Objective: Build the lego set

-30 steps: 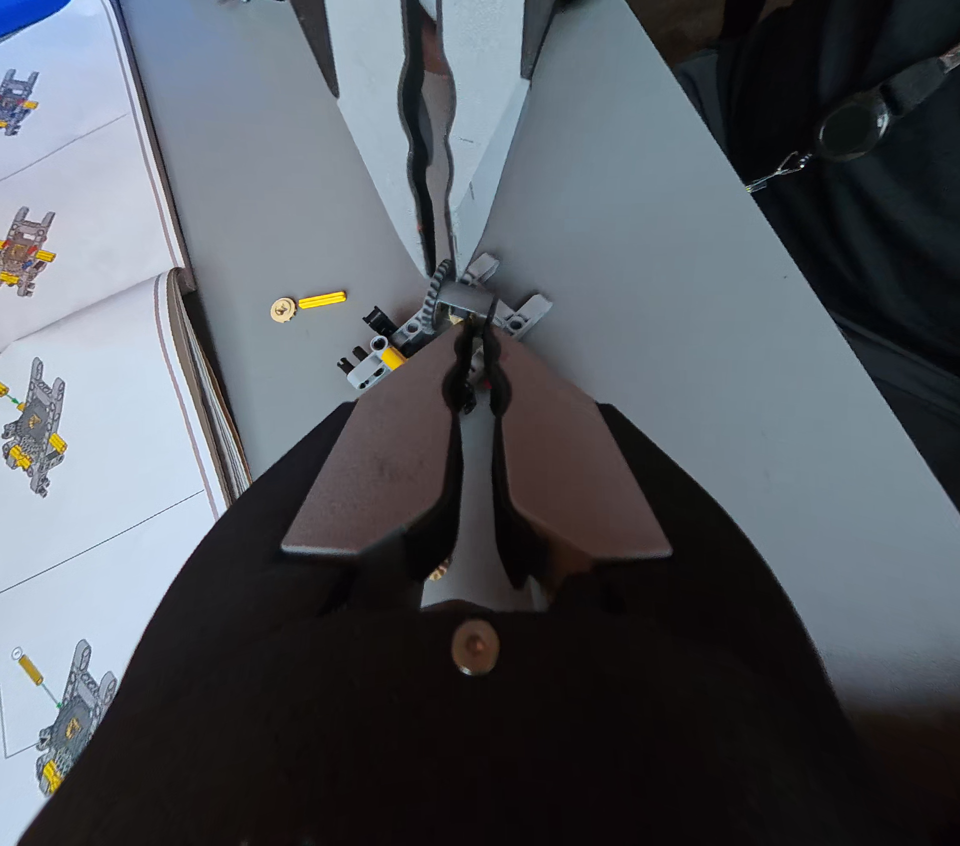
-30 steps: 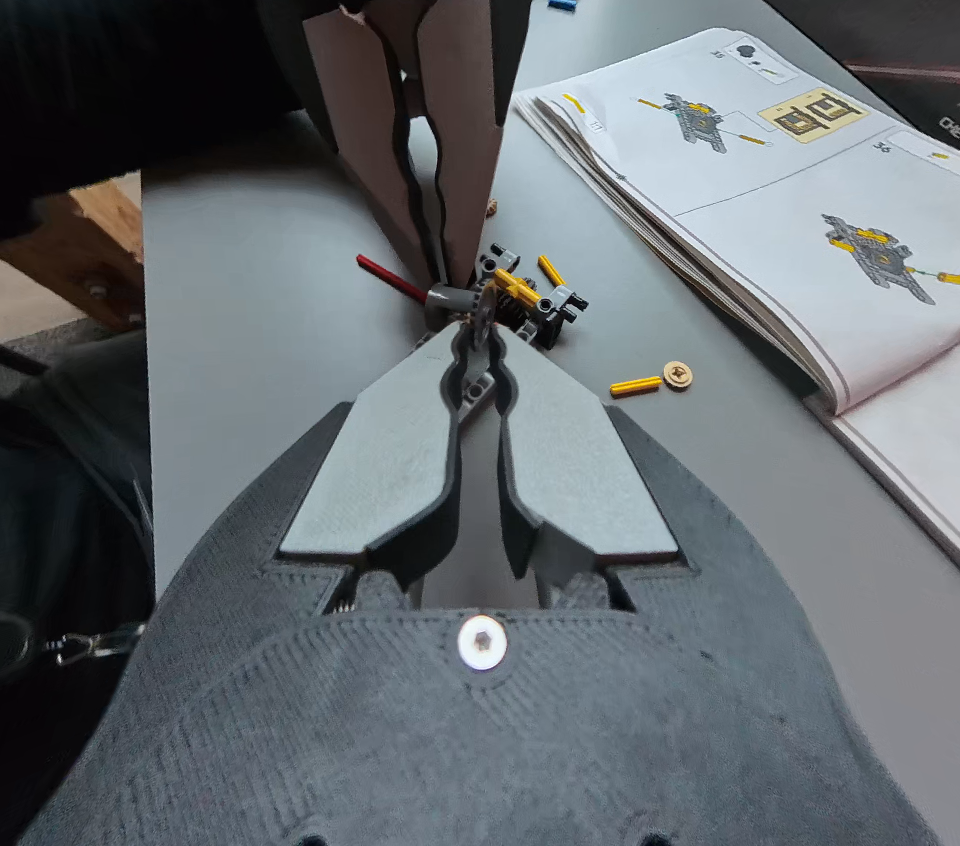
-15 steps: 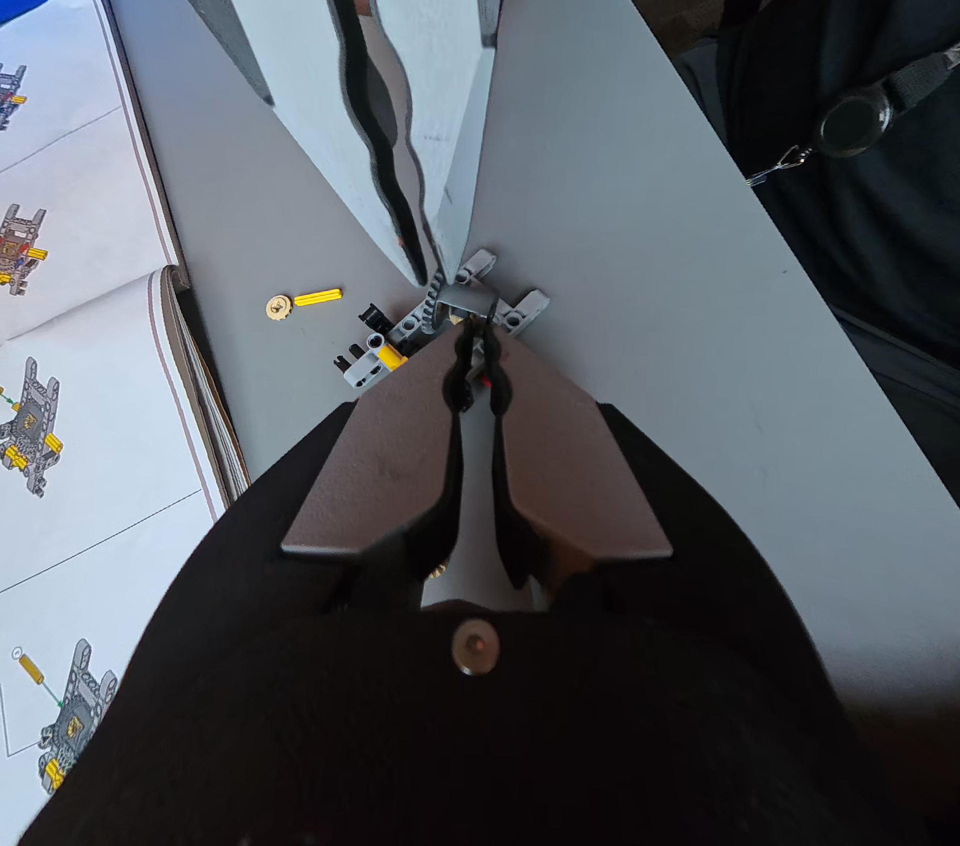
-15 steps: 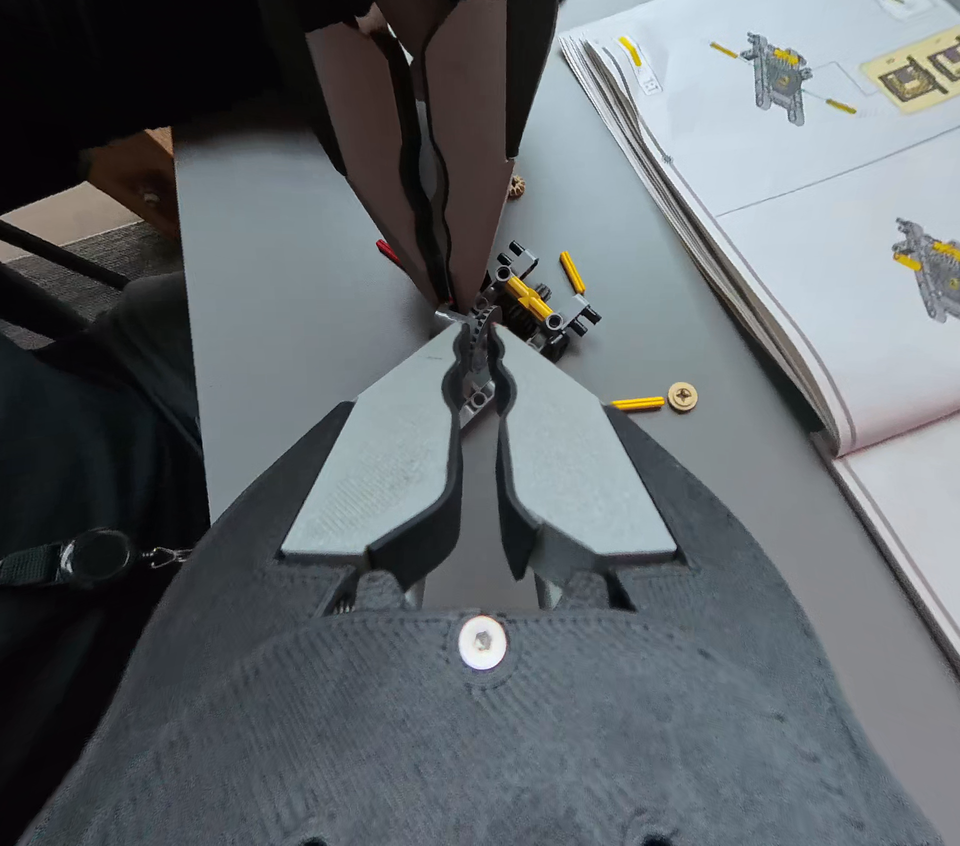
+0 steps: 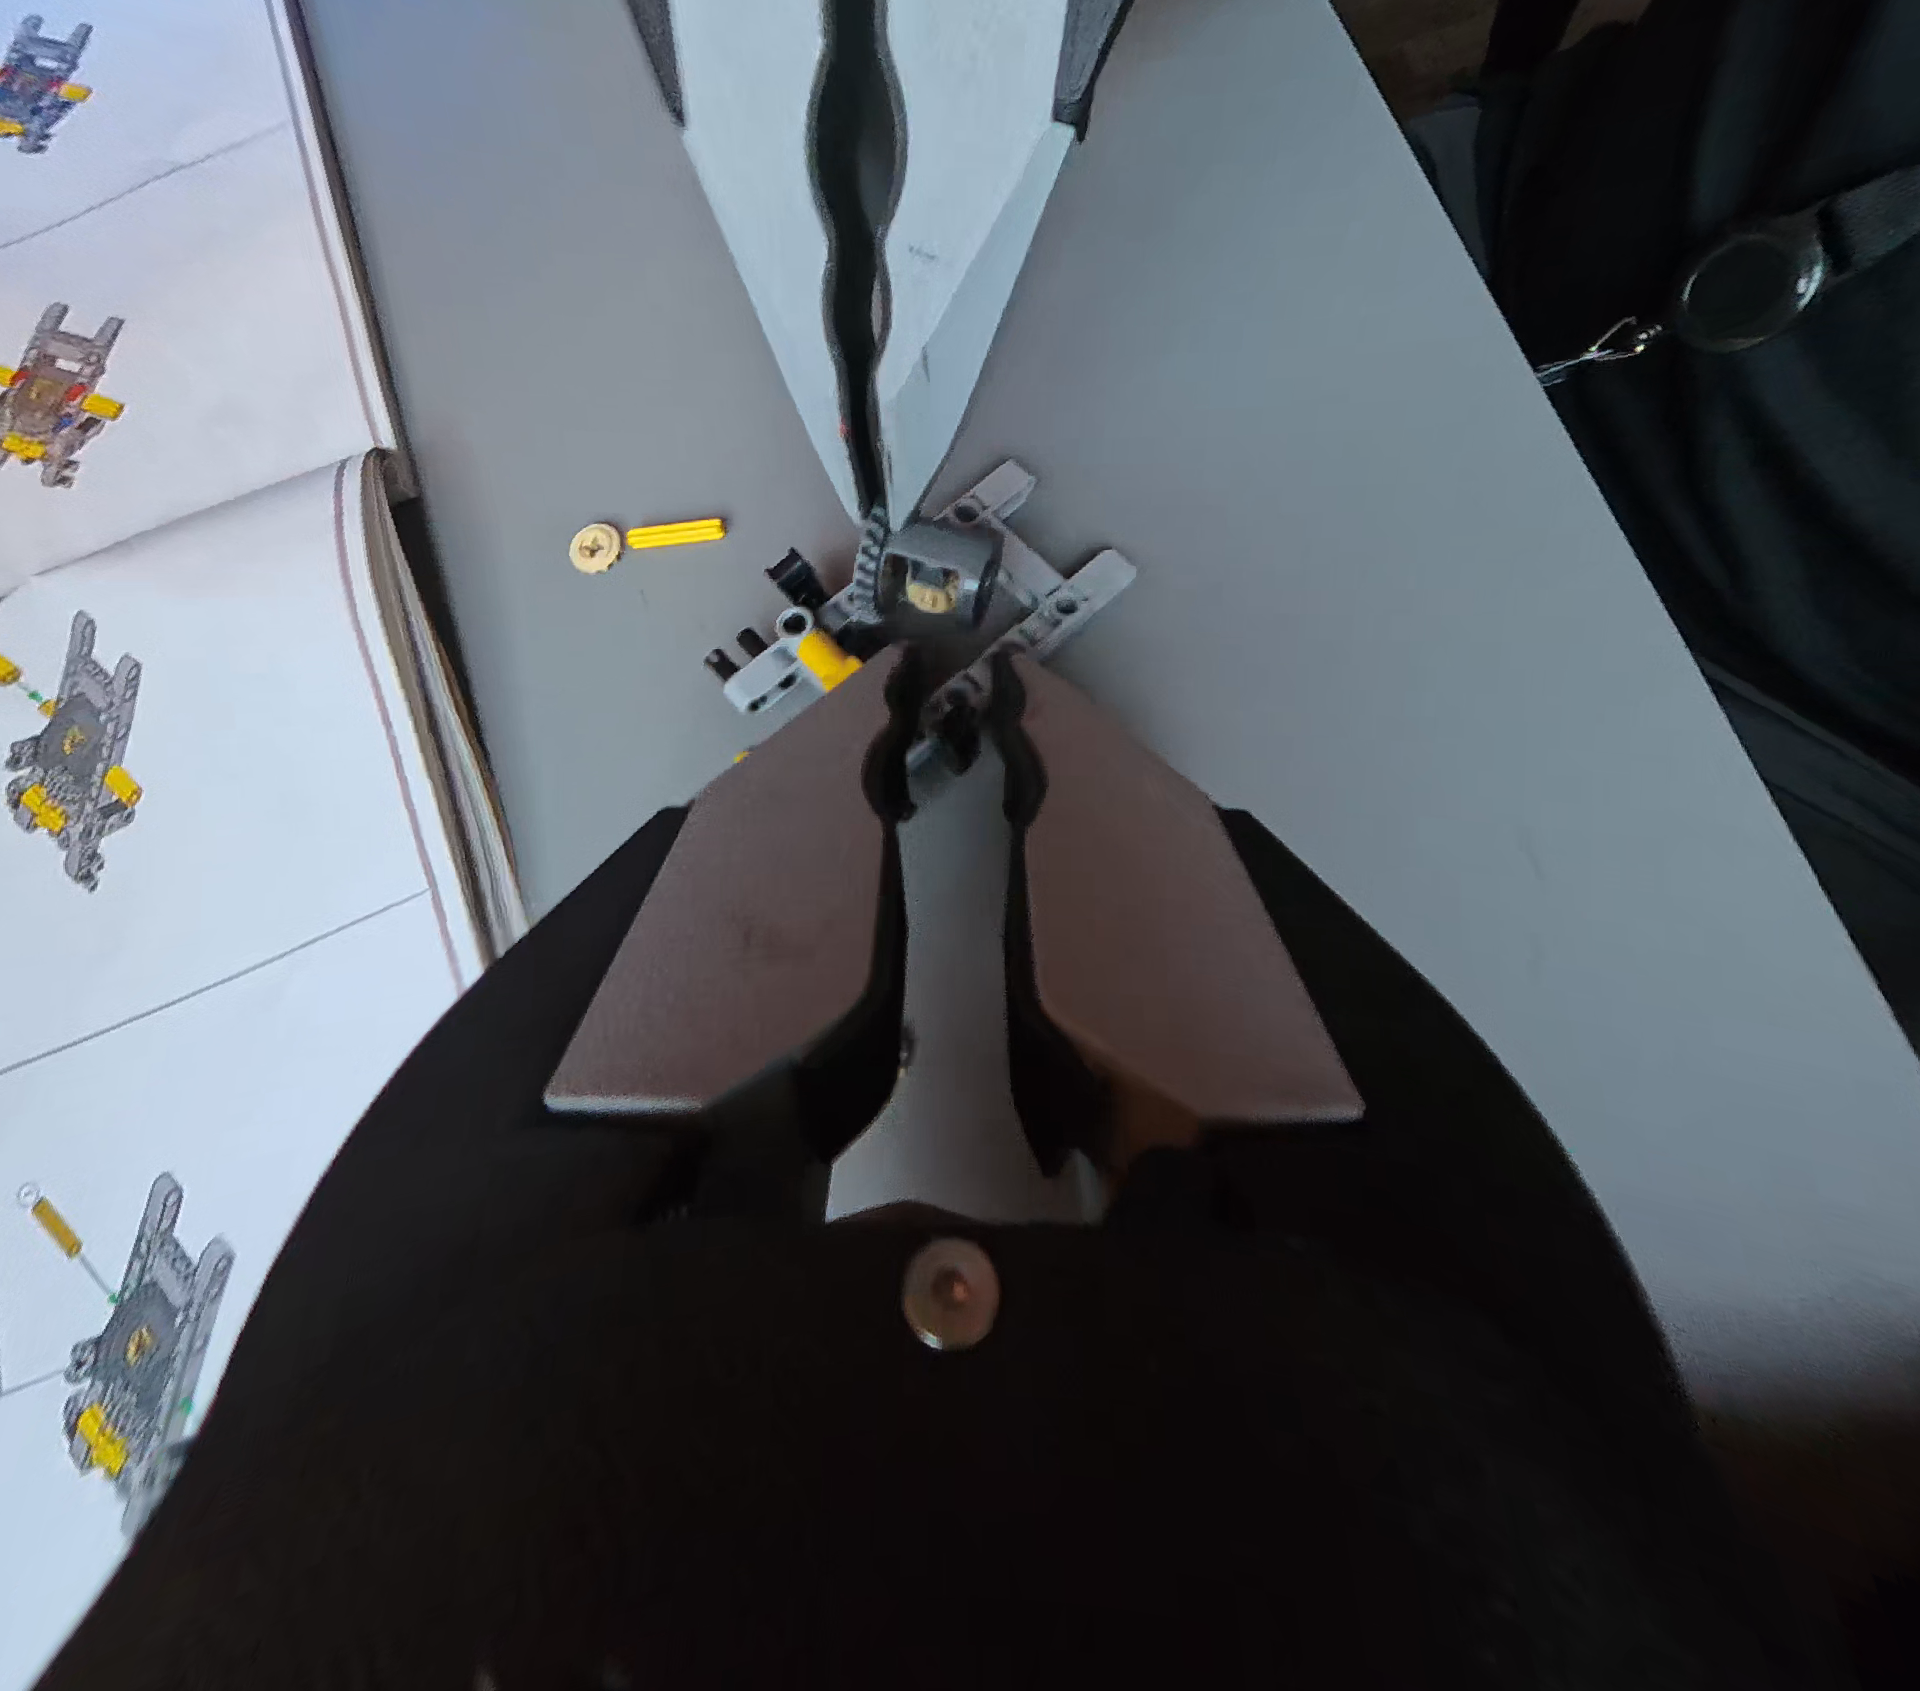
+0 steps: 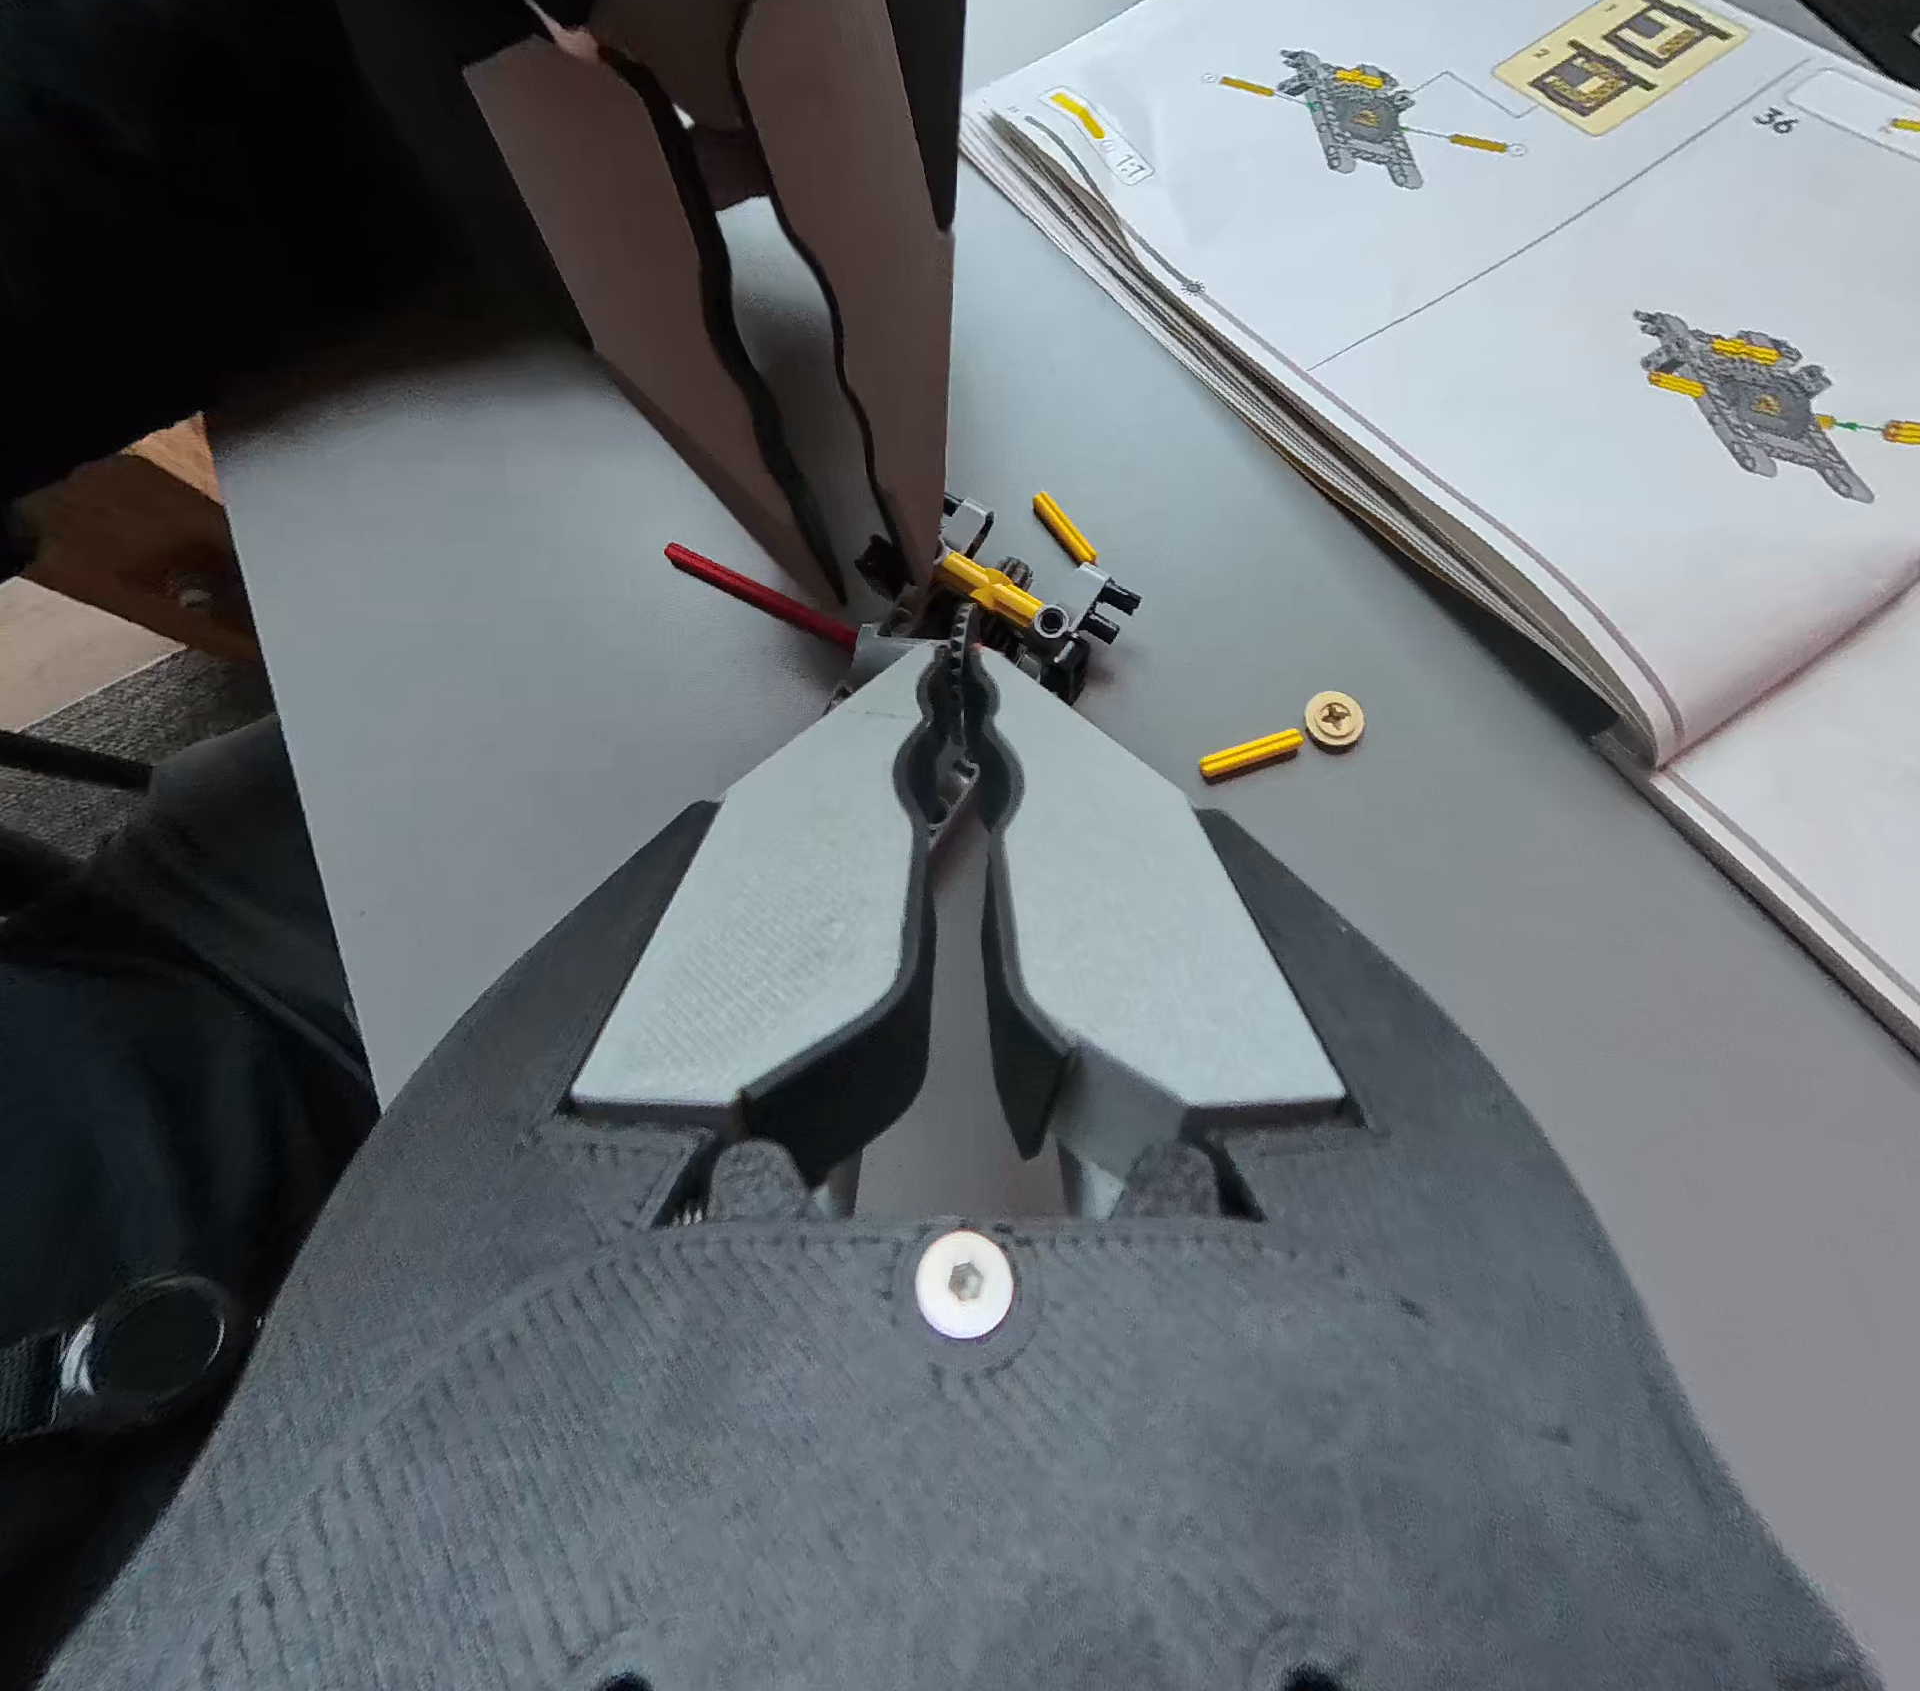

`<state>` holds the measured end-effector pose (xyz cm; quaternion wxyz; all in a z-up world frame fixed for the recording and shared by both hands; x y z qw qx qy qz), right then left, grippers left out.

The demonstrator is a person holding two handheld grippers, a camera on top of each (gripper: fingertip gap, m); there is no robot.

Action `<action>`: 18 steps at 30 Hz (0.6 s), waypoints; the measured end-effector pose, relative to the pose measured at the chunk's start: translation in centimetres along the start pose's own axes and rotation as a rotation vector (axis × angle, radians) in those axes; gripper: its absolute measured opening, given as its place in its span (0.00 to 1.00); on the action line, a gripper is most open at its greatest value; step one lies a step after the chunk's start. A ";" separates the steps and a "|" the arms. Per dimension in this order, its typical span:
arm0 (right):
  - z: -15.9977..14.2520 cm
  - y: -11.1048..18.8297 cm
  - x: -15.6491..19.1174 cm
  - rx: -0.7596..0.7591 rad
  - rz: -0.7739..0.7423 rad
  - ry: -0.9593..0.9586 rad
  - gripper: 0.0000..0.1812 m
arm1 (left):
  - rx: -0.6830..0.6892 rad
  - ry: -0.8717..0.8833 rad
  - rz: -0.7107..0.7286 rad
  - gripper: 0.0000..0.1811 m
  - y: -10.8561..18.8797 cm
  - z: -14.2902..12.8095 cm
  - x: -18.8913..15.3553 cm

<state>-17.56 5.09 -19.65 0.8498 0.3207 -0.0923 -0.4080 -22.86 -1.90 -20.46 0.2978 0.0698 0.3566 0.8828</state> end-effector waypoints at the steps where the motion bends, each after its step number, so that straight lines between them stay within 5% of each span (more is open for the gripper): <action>1: -0.1 0.0 0.0 0.010 -0.014 0.000 0.00 | -0.016 0.007 0.016 0.06 0.4 0.0 0.3; 18: -0.3 -0.6 0.5 -0.020 -0.137 -0.019 0.00 | 0.026 0.035 0.056 0.11 0.5 -0.7 0.9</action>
Point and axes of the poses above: each gripper's, where its closed fingertips meet, y back along the fingers, z out of its top, x = y × z across the jaws, the point moved 5 cm from there along y, back along the fingers, and after that the axes turned 14 degrees about y, right-handed, at the moved point
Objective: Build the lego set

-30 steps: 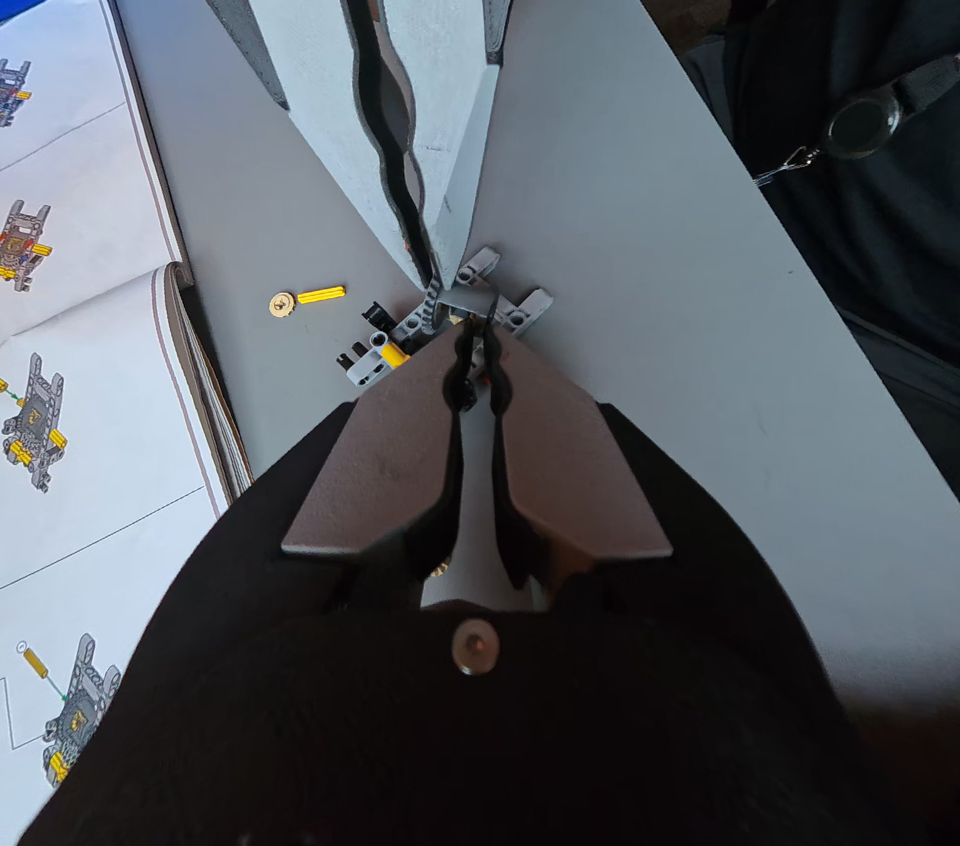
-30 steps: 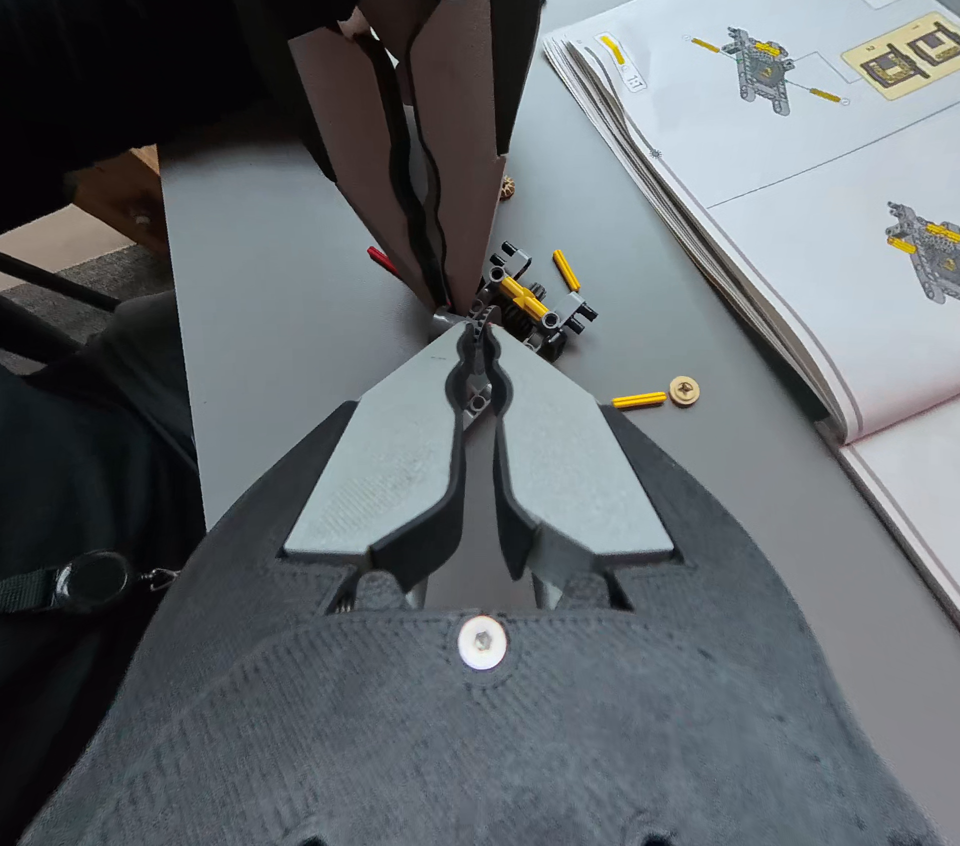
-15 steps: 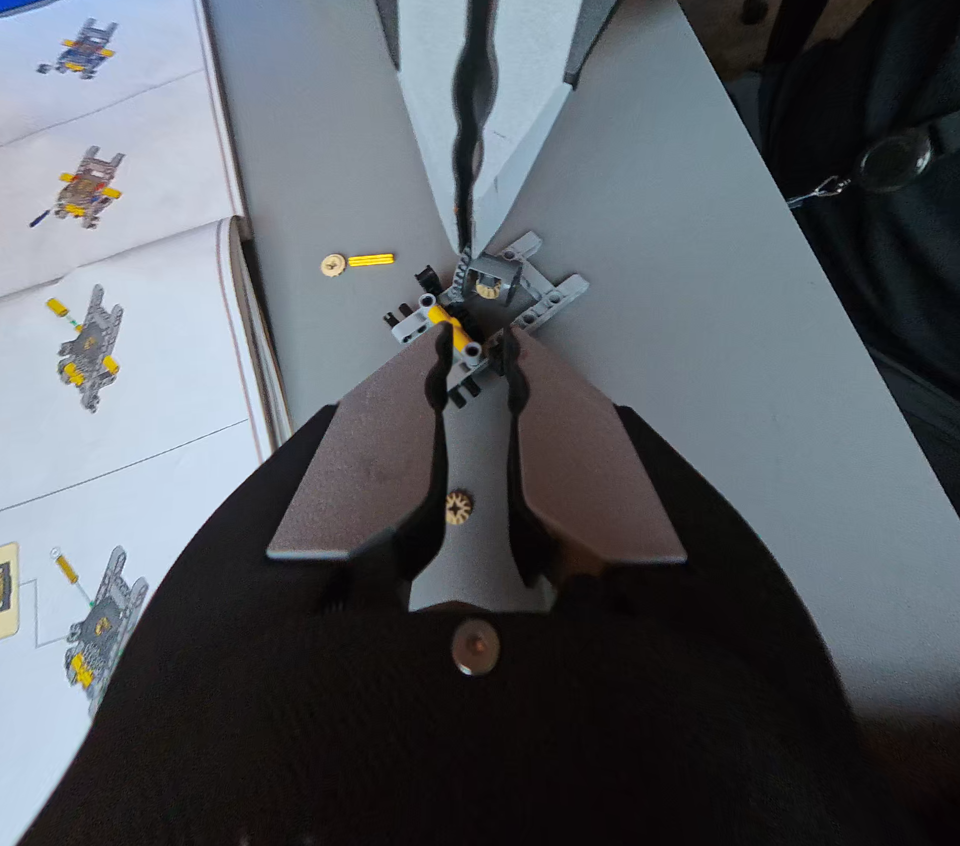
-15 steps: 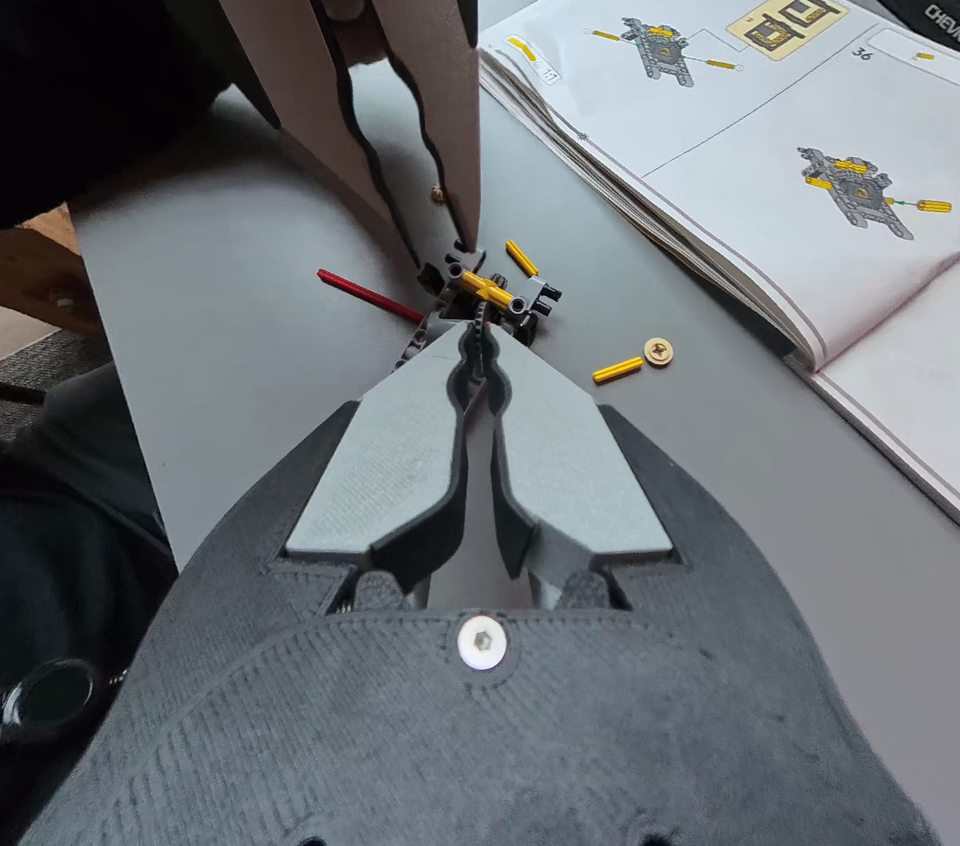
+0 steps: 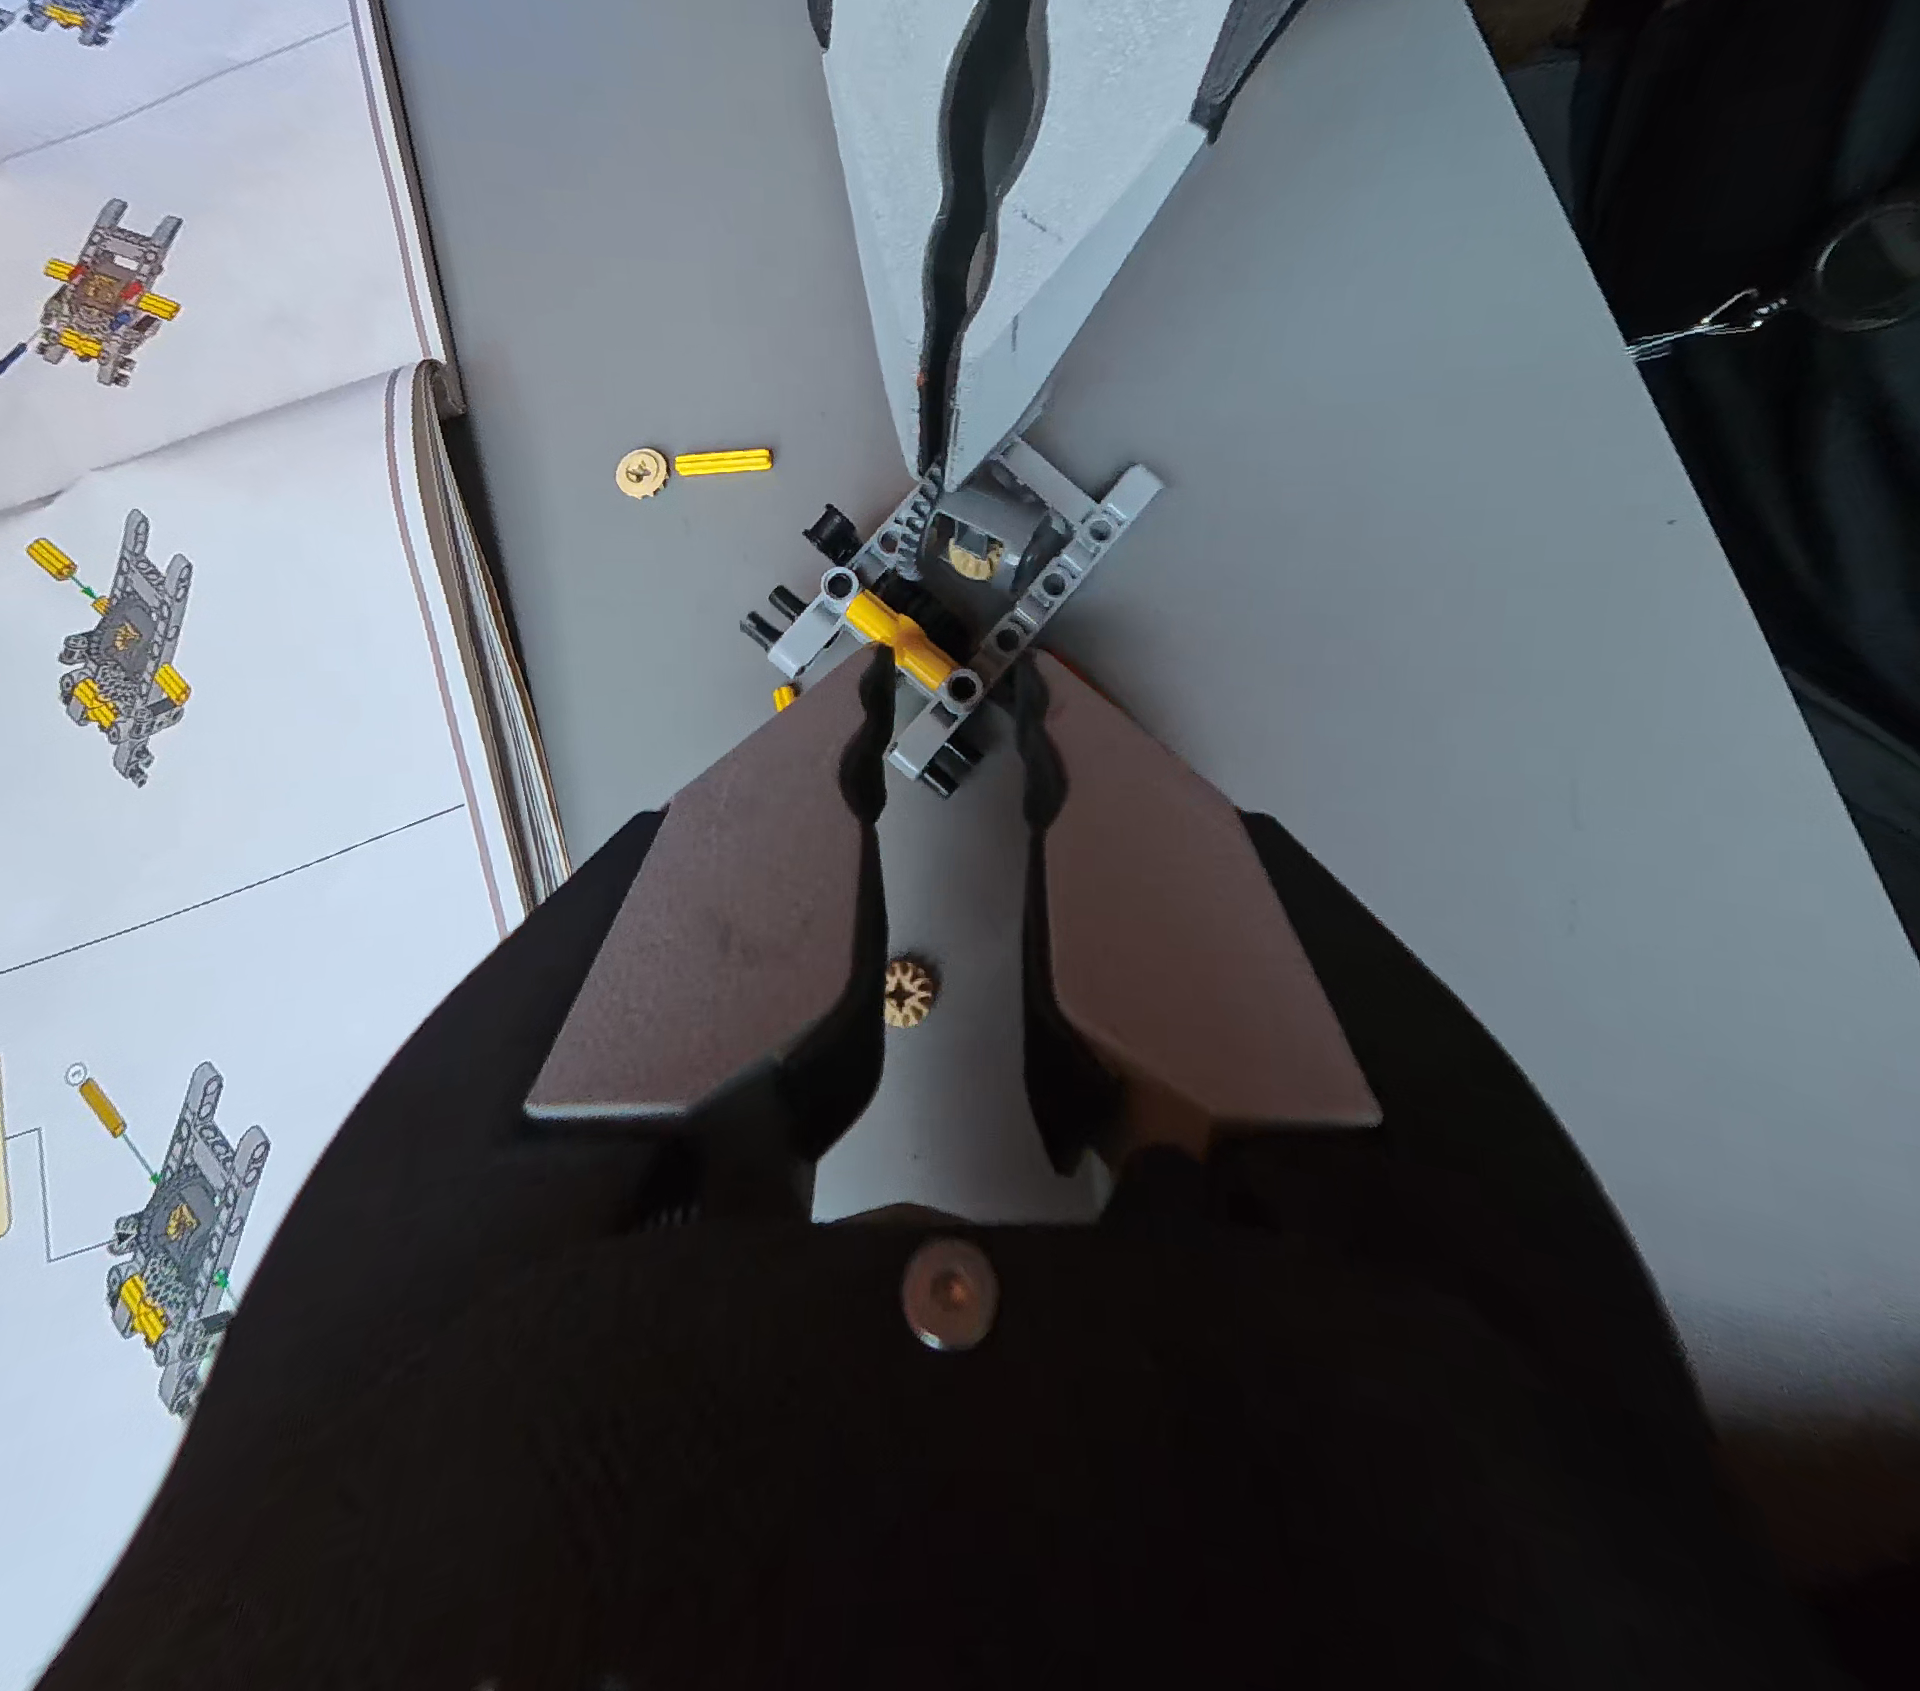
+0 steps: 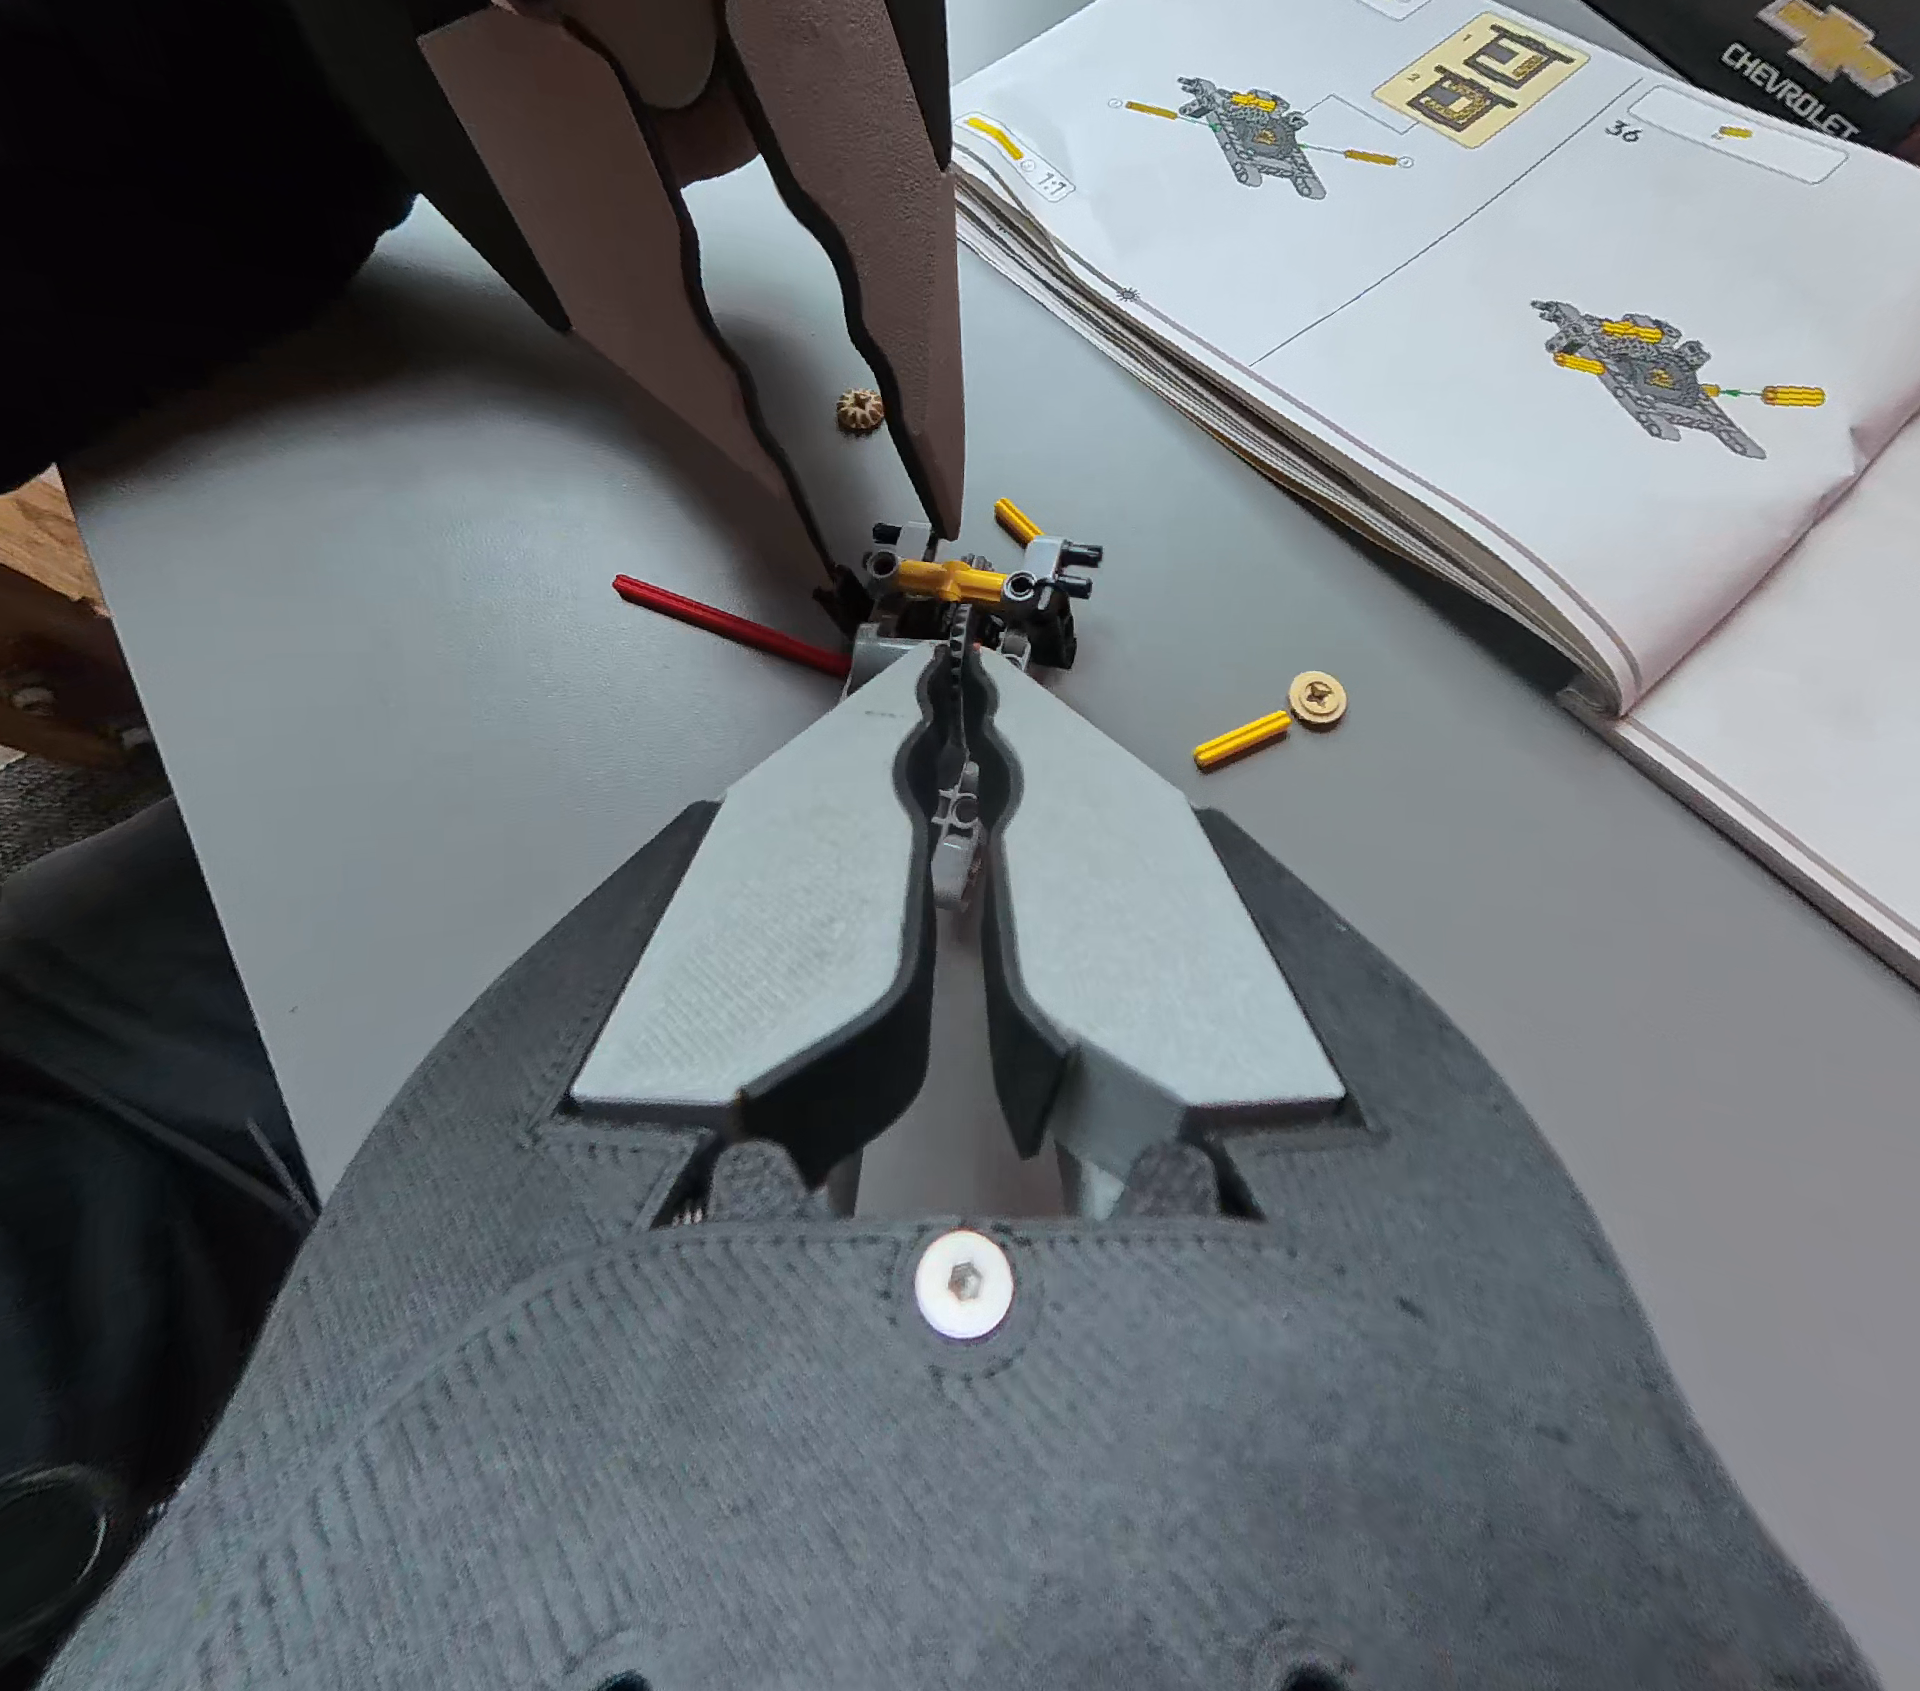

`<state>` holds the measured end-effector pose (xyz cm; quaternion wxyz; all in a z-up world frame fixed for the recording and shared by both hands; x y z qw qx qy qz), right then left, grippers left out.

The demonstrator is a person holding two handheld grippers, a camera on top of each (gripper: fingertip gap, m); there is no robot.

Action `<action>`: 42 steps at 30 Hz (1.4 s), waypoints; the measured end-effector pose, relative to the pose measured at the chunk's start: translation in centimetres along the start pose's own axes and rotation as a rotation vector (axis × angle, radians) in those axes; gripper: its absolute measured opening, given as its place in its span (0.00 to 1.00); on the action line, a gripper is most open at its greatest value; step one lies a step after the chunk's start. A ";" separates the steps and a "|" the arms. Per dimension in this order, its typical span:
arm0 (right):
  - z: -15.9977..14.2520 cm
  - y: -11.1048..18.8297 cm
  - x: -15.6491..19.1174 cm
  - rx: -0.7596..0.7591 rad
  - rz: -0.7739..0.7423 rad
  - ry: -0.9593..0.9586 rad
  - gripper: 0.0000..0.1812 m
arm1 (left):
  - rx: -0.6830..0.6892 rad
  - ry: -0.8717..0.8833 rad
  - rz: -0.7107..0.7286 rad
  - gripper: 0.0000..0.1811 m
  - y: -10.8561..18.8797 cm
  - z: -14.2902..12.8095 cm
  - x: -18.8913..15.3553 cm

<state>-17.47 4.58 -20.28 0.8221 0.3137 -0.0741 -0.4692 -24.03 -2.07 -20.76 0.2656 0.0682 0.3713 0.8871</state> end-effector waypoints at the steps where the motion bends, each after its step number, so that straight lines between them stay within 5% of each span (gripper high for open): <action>1: 0.0 0.0 0.0 -0.004 -0.003 0.003 0.00 | 0.002 0.002 -0.004 0.12 0.0 0.0 0.0; 14: -0.2 -0.3 -0.1 -0.031 -0.020 0.102 0.00 | -0.002 0.022 -0.021 0.16 0.3 -0.1 0.0; 23: -0.4 -0.1 -1.0 -0.076 0.034 0.105 0.00 | -0.020 0.056 0.032 0.41 -0.2 0.4 0.9; 42: -1.0 -0.4 -1.7 -0.110 0.085 0.077 0.00 | 0.046 0.118 -0.162 0.42 -2.0 -0.6 2.6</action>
Point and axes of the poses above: each gripper's, where its closed fingertips meet, y back along the fingers, z out of its top, x = y × z across the jaws, the point moved 5 cm from there along y, back along the fingers, and after that the axes turned 14 degrees about y, right-handed, at the moved point
